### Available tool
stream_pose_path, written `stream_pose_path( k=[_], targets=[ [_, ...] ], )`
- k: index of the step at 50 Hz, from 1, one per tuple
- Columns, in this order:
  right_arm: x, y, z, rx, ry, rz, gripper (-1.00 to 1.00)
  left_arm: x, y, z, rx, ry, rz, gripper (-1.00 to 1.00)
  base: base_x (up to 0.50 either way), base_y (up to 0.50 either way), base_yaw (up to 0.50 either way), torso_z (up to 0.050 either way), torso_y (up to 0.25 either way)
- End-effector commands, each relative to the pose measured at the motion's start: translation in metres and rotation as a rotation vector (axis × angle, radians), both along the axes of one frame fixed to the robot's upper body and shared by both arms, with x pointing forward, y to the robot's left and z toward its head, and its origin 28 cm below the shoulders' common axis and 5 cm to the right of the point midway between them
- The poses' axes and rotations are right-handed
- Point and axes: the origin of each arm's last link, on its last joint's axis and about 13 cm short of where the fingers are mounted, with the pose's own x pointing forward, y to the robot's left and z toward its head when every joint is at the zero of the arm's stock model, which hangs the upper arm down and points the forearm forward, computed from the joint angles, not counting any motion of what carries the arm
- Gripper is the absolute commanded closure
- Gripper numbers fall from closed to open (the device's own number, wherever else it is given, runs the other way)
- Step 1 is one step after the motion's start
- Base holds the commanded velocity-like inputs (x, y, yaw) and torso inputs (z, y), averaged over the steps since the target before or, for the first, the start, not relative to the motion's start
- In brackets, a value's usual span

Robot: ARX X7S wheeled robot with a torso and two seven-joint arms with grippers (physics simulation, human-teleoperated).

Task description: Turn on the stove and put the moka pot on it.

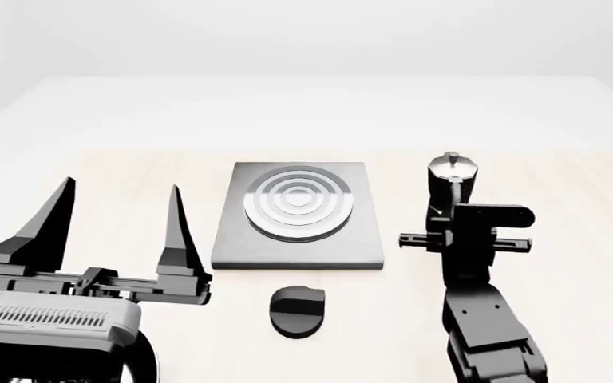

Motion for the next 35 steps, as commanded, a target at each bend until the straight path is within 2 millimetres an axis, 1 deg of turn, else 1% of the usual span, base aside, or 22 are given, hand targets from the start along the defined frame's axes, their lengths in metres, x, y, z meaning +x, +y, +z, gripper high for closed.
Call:
stream_pose_path(
  k=[1,9,14,23,27,35],
  targets=[
    [0.010,0.012,0.033,-0.052,-0.089,0.038,1.00,0.001,0.001,0.000,-0.003,0.000,0.001,-1.00,0.00,0.00,0.00,0.000,0.000],
    [0.014,0.021,0.041,-0.053,-0.124,0.080,1.00,0.000,0.000,0.001,-0.004,-0.002,0.001,-1.00,0.00,0.00,0.00,0.000,0.001],
    [0.025,0.027,0.045,-0.056,-0.138,0.108,1.00,0.000,0.000,0.001,-0.004,-0.002,-0.003,-1.00,0.00,0.00,0.00,0.000,0.002],
    [0.057,0.039,0.053,-0.131,-0.132,0.143,1.00,0.000,0.000,0.003,-0.004,-0.003,-0.002,-1.00,0.00,0.00,0.00,0.000,0.001],
    [0.064,0.048,0.056,-0.200,-0.129,0.188,1.00,0.000,0.001,0.000,-0.005,0.002,-0.001,-1.00,0.00,0.00,0.00,0.000,0.000],
    [0.069,0.055,0.065,-0.226,-0.118,0.200,1.00,0.001,0.001,0.000,-0.005,0.004,-0.004,-1.00,0.00,0.00,0.00,0.000,0.001]
  ],
)
